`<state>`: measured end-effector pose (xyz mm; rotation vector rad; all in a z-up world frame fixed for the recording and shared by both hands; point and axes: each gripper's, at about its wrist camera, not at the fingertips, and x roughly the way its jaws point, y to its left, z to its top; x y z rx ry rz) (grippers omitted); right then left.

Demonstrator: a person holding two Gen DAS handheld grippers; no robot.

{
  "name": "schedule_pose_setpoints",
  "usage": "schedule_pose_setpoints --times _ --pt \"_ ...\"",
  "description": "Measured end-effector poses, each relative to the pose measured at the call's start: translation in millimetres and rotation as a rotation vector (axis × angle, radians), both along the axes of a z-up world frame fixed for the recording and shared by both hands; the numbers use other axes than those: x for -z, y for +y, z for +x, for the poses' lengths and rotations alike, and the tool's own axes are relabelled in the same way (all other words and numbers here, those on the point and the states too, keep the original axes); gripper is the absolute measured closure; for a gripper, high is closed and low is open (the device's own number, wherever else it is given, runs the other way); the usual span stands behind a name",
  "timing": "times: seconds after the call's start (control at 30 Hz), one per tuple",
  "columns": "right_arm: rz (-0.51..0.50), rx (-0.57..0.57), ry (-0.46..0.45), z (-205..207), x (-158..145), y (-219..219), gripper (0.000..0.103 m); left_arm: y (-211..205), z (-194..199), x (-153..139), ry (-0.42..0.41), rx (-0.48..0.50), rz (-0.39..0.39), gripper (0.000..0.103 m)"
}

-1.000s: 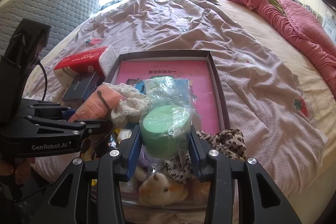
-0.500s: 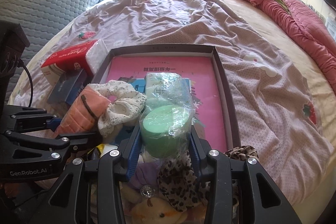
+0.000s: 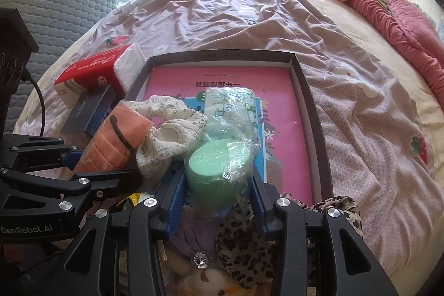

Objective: Organize soft objects
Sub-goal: 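Open right tool releasing the green item while left tool releases the mask packet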

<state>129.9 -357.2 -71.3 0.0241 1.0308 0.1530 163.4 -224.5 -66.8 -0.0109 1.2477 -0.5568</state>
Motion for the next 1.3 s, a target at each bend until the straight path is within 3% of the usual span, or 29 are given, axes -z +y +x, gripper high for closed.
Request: schedule_pose_setpoints --times 0.37,0.43,0.87,1.07,1.3 --pt "0.001 0.025 -0.009 -4 -5 -5 0.057 1 1 0 0.02 0.003 -0.033 0.066" --pt "0.005 0.029 -0.013 -5 -7 -7 0.051 1 0 -1 0.022 0.001 -0.035 0.066" --pt "0.03 0.123 -0.062 -33 -35 -32 0.045 -5 0 -6 0.014 0.004 -0.031 0.064" --pt "0.038 0.157 -0.061 -42 -39 -40 0.044 -7 -3 -12 0.004 0.016 -0.036 0.048" --pt "0.028 0.166 -0.063 -51 -42 -37 0.036 -7 -10 -19 -0.015 0.026 -0.025 0.047"
